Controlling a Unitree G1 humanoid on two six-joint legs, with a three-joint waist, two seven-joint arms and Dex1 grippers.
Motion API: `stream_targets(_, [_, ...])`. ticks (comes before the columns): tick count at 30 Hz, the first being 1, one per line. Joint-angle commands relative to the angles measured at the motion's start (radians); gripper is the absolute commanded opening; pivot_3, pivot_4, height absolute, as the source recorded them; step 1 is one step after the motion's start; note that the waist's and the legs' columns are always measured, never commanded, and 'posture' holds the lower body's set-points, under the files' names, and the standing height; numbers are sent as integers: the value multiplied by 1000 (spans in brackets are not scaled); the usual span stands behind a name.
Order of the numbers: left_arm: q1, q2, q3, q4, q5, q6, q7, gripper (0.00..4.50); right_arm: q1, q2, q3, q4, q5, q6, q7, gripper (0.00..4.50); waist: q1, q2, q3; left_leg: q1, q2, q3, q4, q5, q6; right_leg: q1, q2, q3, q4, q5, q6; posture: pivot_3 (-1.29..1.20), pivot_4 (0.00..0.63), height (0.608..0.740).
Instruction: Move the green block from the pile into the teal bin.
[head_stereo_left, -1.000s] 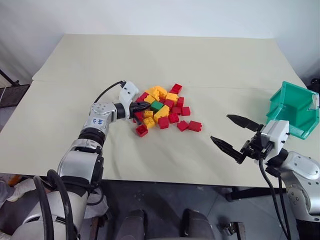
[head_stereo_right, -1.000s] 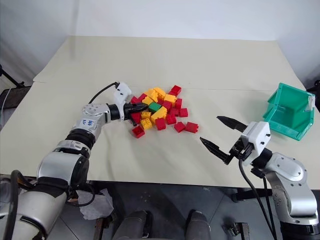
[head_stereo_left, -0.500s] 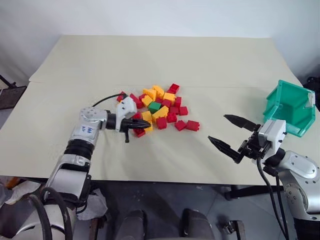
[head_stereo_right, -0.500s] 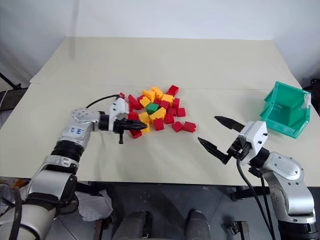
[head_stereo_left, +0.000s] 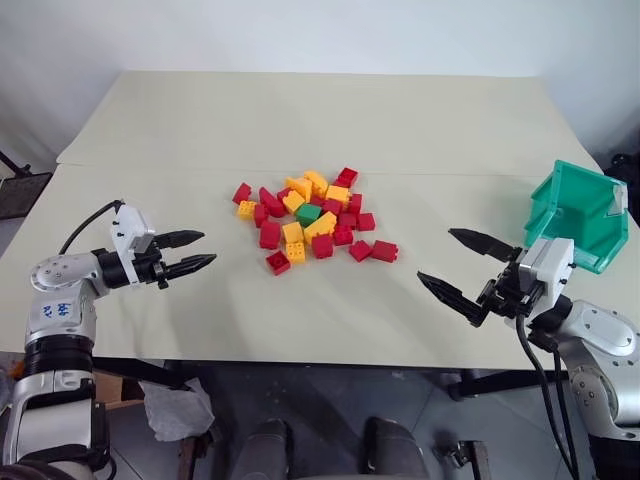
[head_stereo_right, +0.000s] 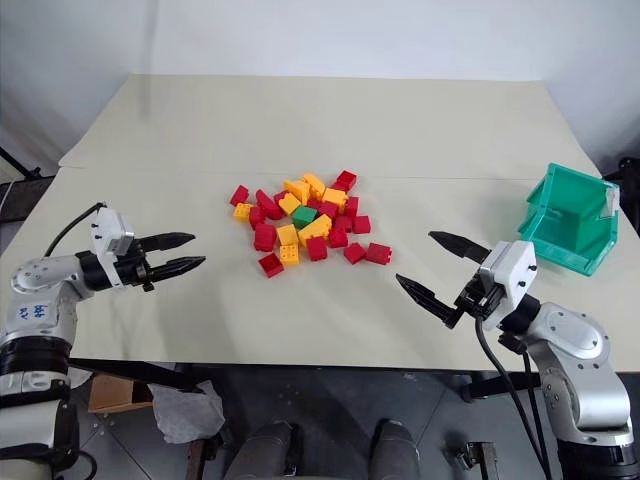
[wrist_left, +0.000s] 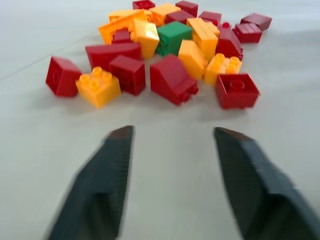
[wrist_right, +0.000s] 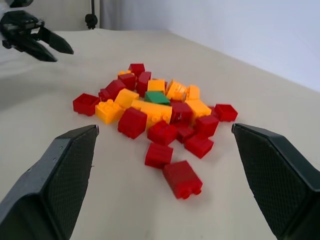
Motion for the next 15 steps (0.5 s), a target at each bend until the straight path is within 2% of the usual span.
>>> stream_targets(1, [1, 13, 13, -80, -19, 8, 37, 4134, -8, -13, -26, -2, 18, -5, 9, 4500, 0, 0, 0, 0, 0, 0, 0, 0, 0, 0, 0, 0, 0, 0, 0, 0, 150, 740])
stream_targets(2, [-6, 6, 3, -83, -9, 8, 52, 4394, -9, -13, -25, -1, 17, -5, 10, 4500, -1, 0, 0, 0, 0, 0, 0, 0, 0, 0, 0, 0, 0, 0, 0, 0, 150, 740])
stream_targets(3, [-25, -8, -11, -84, -6, 13, 59, 4454, -10, -13, -24, 1, 17, -5, 10, 4500, -3, 0, 0, 0, 0, 0, 0, 0, 0, 0, 0, 0, 0, 0, 0, 0, 150, 740])
stream_targets(8, [-199, -86, -112, 0, 52, -31, 69, 4454, -10, -10, -20, 3, 12, -8, 8, 4500, 14, 0, 0, -1, 0, 0, 3, 0, 0, 0, 0, 0, 0, 0, 0, 0, 150, 740])
stream_targets(15, [-592, -204, -318, 450, 305, -214, 160, 4454, -18, -7, -18, 4, 7, -12, -1, 4500, 19, -1, -1, -2, -1, 2, 4, -2, 2, 0, 0, 0, -1, 0, 0, 0, 150, 740])
